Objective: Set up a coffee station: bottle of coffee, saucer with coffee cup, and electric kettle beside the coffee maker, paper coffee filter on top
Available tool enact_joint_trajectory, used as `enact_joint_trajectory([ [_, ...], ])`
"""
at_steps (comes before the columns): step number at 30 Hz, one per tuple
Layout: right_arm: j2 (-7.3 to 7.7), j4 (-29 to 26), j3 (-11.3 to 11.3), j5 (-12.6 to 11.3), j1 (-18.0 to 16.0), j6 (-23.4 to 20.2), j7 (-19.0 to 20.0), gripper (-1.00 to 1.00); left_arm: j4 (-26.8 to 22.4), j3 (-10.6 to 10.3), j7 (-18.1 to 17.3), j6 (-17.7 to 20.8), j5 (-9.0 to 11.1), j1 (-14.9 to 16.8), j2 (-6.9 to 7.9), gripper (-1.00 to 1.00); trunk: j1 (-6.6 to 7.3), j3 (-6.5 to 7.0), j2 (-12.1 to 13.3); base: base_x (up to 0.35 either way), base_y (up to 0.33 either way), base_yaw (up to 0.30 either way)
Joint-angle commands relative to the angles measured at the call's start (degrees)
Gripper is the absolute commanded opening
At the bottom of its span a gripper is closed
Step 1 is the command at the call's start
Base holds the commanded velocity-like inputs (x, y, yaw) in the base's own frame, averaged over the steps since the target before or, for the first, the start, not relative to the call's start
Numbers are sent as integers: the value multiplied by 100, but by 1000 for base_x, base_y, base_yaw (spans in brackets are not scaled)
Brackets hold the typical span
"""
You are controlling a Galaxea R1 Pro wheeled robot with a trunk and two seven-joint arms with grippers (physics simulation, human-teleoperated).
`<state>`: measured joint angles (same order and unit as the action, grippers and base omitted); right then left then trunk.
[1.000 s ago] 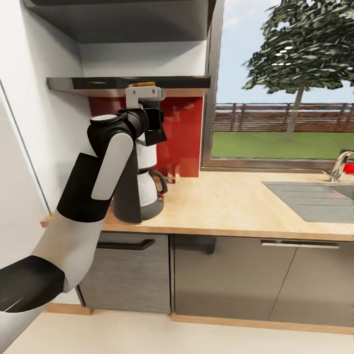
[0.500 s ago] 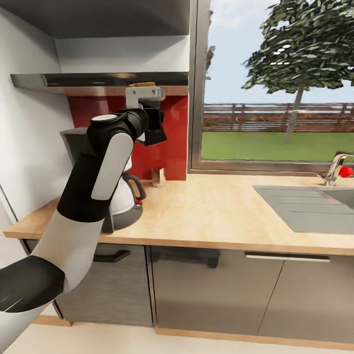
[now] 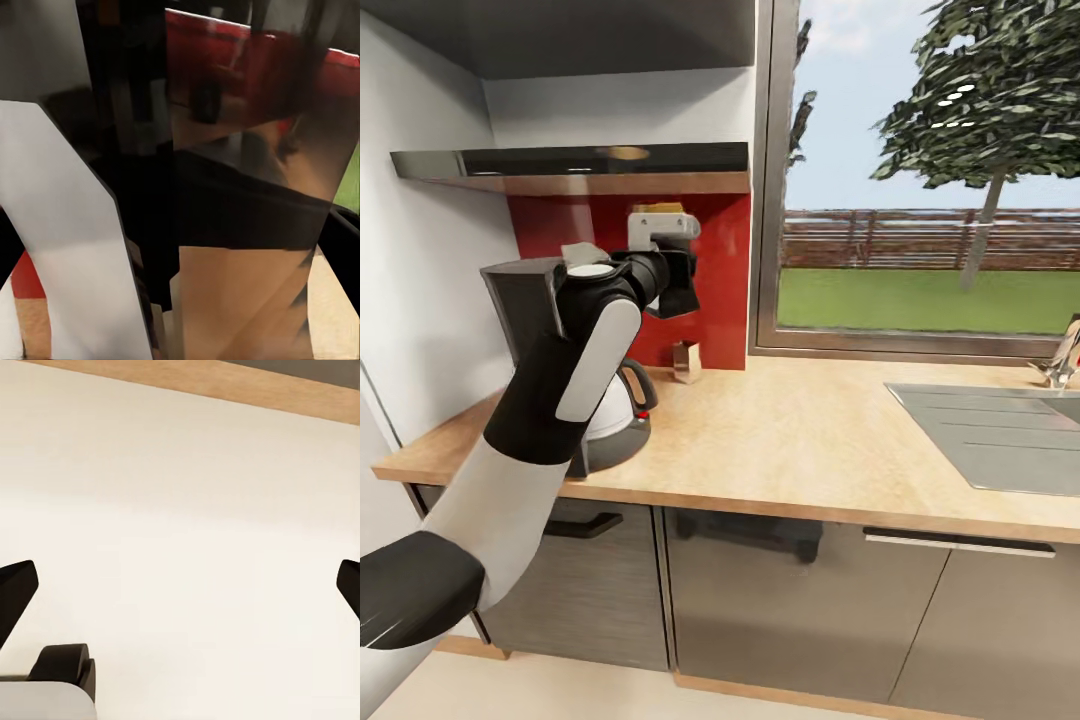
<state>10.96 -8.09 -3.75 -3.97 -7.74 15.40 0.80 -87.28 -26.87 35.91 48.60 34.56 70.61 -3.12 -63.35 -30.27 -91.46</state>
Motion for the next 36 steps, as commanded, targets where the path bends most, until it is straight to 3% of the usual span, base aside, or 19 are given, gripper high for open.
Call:
enact_joint_trajectory([
  [1,3,5,-38,-42,-4,20,8,100,30,-10,61,-24,34,-27,0,-100,1,-6,-4,0,0,0],
  [12,3,5,-38,-42,-4,20,8,100,391,-10,61,-357,34,-387,0,-100,1,-6,-4,0,0,0],
  [14,3,3,-38,-42,-5,22,8,100,456,56,125,-388,35,-320,-65,-100,1,-6,-4,0,0,0],
  [22,3,1,-36,-42,-4,24,9,100,193,309,234,-158,33,-172,-324,-100,1,-6,-4,0,0,0],
  [23,3,1,-36,-42,-5,24,9,100,-160,314,236,461,33,-170,-563,-100,1,-6,-4,0,0,0],
  [36,3,0,-38,-42,-2,25,10,100,-180,348,249,497,33,-162,-584,-100,1,-6,-4,2,-2,0],
])
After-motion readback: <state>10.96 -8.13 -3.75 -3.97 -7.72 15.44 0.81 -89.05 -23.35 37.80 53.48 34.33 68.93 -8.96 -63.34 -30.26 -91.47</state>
